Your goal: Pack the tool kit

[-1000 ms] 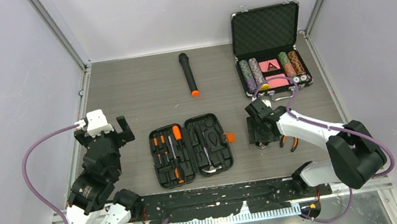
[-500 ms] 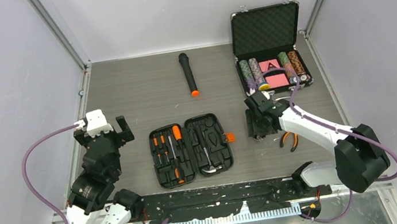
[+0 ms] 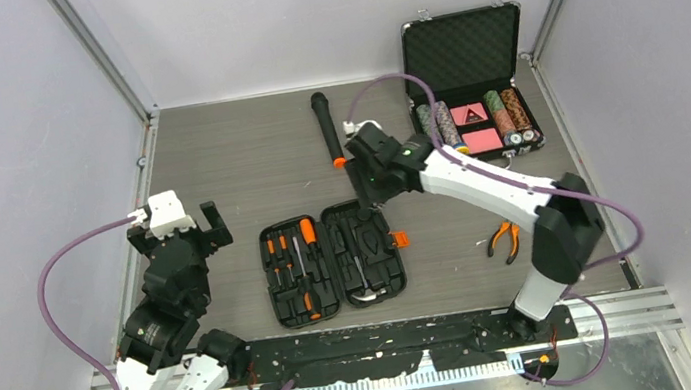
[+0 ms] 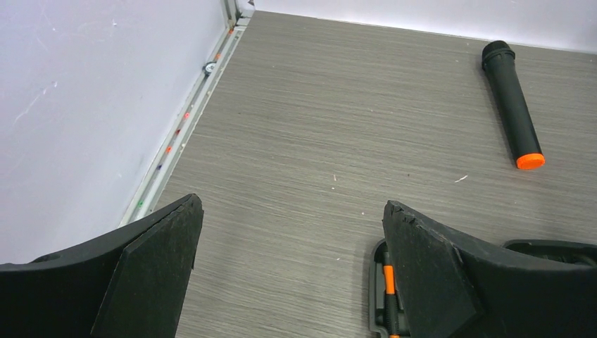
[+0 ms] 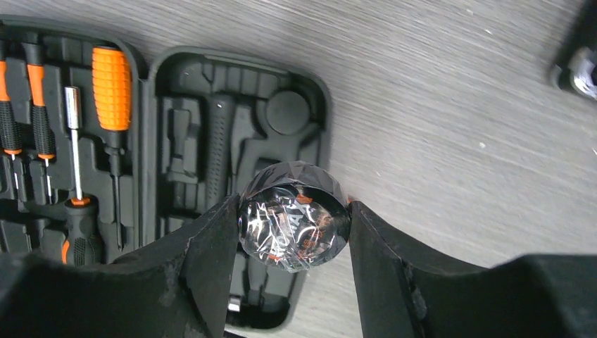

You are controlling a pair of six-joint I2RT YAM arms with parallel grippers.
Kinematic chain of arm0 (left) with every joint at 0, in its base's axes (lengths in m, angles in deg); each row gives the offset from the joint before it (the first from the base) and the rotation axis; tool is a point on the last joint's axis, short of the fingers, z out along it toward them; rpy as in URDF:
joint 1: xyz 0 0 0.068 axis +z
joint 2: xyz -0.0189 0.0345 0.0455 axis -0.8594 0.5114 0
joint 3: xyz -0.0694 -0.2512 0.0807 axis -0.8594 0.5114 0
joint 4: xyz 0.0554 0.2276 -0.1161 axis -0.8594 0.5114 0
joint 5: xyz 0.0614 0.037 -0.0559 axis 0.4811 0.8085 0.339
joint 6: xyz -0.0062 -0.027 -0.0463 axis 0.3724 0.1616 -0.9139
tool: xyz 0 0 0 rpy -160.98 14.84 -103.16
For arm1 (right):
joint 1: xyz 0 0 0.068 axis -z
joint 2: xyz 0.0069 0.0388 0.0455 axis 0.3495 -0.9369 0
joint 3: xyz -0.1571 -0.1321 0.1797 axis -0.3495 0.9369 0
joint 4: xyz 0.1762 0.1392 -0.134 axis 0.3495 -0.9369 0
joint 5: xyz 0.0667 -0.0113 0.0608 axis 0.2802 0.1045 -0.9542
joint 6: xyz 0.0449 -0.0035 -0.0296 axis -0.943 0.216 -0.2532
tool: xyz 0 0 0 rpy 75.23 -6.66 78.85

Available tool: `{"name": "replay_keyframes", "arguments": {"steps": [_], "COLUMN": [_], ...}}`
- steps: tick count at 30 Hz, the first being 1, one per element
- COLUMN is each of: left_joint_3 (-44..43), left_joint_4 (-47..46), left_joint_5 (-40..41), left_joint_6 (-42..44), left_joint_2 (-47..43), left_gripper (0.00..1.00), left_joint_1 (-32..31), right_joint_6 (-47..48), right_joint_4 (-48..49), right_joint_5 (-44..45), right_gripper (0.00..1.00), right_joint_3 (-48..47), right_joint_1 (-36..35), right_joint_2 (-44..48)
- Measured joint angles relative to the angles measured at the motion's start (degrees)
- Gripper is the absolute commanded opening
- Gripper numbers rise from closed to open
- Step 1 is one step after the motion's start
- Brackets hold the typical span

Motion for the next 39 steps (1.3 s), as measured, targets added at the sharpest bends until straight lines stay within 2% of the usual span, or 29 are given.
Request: {"name": "replay_keyframes", "arguments": {"steps": [10,18,39], "left_joint_3": [0.1,0.1,0.1], "left_joint_4": [0.0,0.0,0.0], "left_joint_5": [-1.0,-2.4,-4.5], "left_joint_6": [0.0,-0.1,-0.3], "left_joint_2": [0.0,0.0,1.1], "left_gripper": [1.0,1.0,1.0], "left_joint_1": [0.9,1.7,2.6], "right_joint_6": [3.2,4.4,4.7], "right_joint_4": [-0.6,-0.2,0.3], "right_joint_5": [-1.1,-0.9,-2.0], "right_gripper": [0.5,0.52,0.69], "right_joint_3": [-9.9,-13.0,-12.9], "right_joint_1": [-1.6,-1.3,-0.6], "right_joint_2": [-17.2,-24.3,-25.4]}}
